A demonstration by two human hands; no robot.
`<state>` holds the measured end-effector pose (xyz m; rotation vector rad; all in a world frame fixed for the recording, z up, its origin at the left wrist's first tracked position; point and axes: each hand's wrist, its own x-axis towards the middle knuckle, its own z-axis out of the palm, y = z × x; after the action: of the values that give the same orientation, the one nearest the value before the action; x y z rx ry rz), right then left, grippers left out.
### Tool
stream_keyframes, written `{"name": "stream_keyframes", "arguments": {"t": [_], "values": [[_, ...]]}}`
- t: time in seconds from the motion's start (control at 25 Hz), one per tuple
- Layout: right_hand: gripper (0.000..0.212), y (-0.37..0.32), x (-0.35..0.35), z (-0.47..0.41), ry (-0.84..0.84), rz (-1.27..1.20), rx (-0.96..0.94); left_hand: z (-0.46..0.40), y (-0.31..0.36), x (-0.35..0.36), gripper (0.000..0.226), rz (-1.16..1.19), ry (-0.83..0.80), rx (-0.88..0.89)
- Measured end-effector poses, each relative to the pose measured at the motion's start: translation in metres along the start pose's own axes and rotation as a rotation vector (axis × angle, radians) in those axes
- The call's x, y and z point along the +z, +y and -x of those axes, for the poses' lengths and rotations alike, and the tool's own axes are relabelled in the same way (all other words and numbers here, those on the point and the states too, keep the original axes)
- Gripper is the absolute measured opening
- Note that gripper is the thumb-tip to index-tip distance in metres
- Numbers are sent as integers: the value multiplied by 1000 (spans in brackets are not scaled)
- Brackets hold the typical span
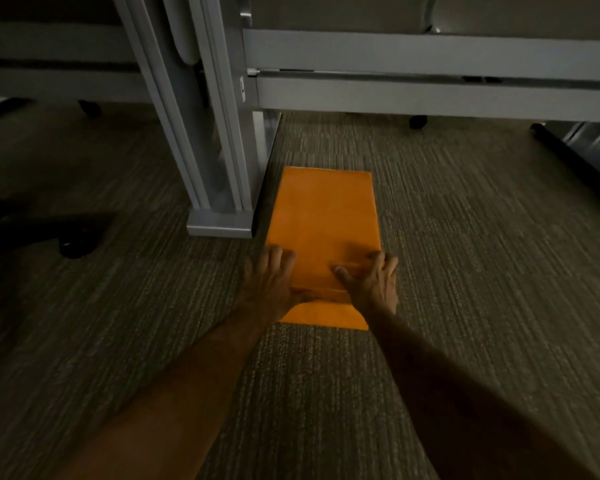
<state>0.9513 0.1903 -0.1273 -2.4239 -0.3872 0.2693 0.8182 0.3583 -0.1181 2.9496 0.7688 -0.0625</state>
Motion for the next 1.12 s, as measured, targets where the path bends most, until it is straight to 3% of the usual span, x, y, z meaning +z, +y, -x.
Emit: {"name": "stream_keyframes", "arguments": {"t": [0.08, 0.2, 0.28, 0.48, 0.64, 0.8, 1.12], "values": [[93, 3, -3, 2, -2, -78, -20, 0, 4, -9, 105, 202, -52, -26], [89, 19, -3, 5, 5, -476, 108, -7, -7, -30, 77, 639, -142, -134], [93, 23, 1, 9, 25, -635, 205, -2, -14, -29, 61, 796, -57, -186], [88, 24, -2, 9, -88, -653, 244, 17, -2, -10, 87, 1350, 50, -625], [86, 30, -16, 9, -259, -610, 231, 14, -4, -12, 78, 1313, 1, -617], [98, 33, -22, 5, -404, -646, 268, 12, -7, -13, 75, 1263, -26, -590], [97, 10, -1, -3, -420, -742, 240, 12, -35, -9, 72, 1230, 12, -591]]}}
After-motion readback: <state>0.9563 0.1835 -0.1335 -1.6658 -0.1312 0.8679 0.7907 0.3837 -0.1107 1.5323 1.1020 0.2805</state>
